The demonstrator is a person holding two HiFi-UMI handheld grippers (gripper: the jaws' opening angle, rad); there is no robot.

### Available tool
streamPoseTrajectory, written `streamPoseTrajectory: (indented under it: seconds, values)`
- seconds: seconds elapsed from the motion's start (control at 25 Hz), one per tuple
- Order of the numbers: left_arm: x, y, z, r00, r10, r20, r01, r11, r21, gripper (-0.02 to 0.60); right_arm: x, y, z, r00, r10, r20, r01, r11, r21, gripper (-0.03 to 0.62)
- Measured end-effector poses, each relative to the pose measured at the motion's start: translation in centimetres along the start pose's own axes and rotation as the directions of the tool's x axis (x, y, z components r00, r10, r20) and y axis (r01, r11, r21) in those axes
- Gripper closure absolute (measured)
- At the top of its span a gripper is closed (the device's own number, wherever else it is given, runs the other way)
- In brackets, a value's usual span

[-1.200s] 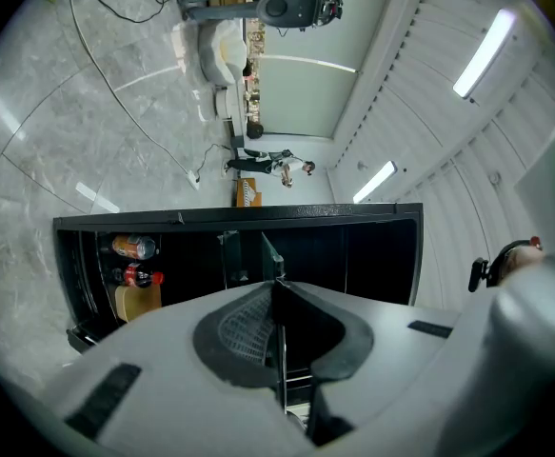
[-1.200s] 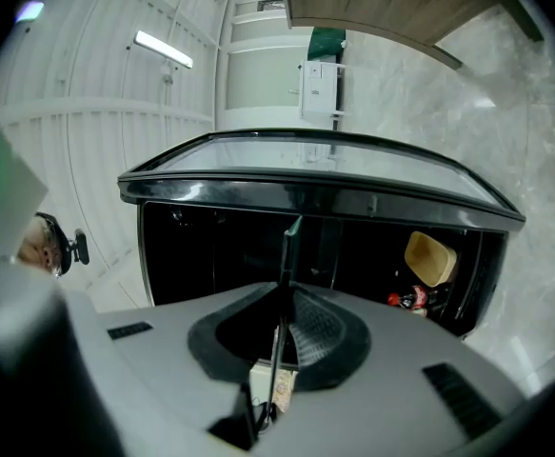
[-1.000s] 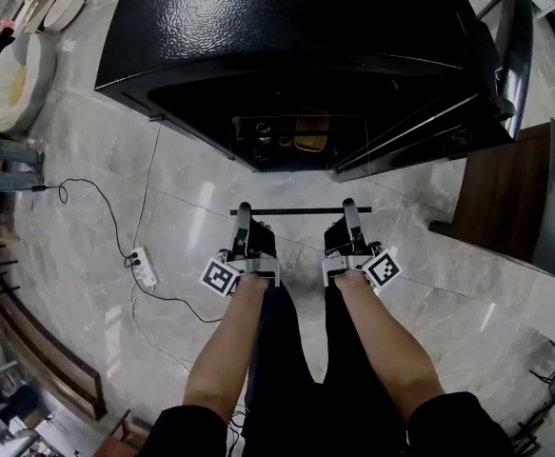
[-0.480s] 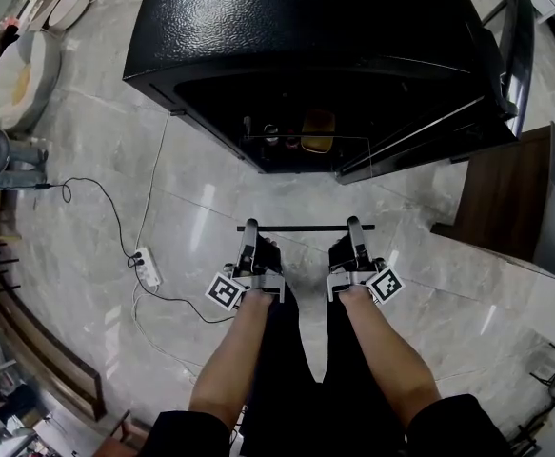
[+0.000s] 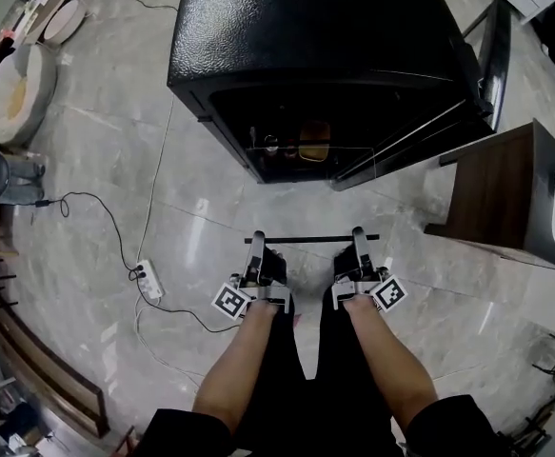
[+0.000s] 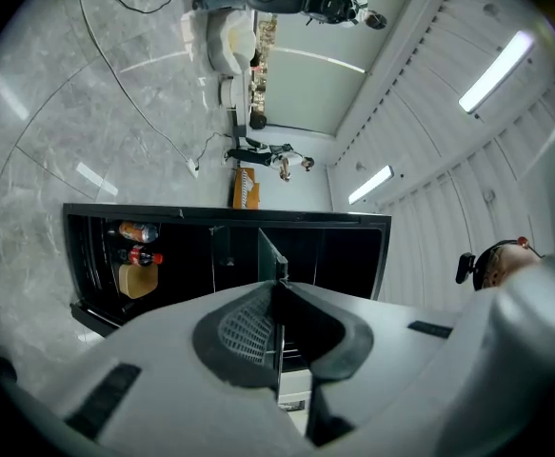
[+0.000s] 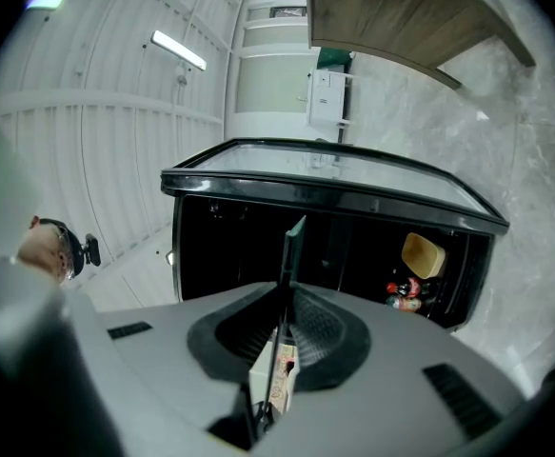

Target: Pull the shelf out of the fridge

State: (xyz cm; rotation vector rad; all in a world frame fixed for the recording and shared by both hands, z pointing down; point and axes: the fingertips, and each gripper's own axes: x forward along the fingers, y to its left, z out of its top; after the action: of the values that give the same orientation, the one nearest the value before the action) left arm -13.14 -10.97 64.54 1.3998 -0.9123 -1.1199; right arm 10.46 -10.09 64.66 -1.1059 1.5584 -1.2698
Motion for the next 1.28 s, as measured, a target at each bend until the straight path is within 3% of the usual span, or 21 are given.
streamPoseTrajectory:
  seconds: [0.32,1.12,1.28]
  values:
    - [-0.4,-5.6,-0.7,0.998,-0.05,-0.033,0.05,0.999,0.001,0.546,-1.6,6.2,0.7,0.998,0.05,0.026,-0.05,0.999,-0.022,0.554]
    - [-4.6,-20.9,-4.8,0.981,-0.194,-0.012,0.195,0.977,0.092,0.548,-6.2,20.6,3.3,0.971,0.231,-0.059,-0.234,0.971,-0.052,0.554]
    - [-6.0,-23.0,-5.4,0.981,-0.195,0.001,0.194,0.976,0.101,0.548,-7.6,22.4,3.3,0.971,0.23,-0.06,-0.232,0.972,-0.035,0.554]
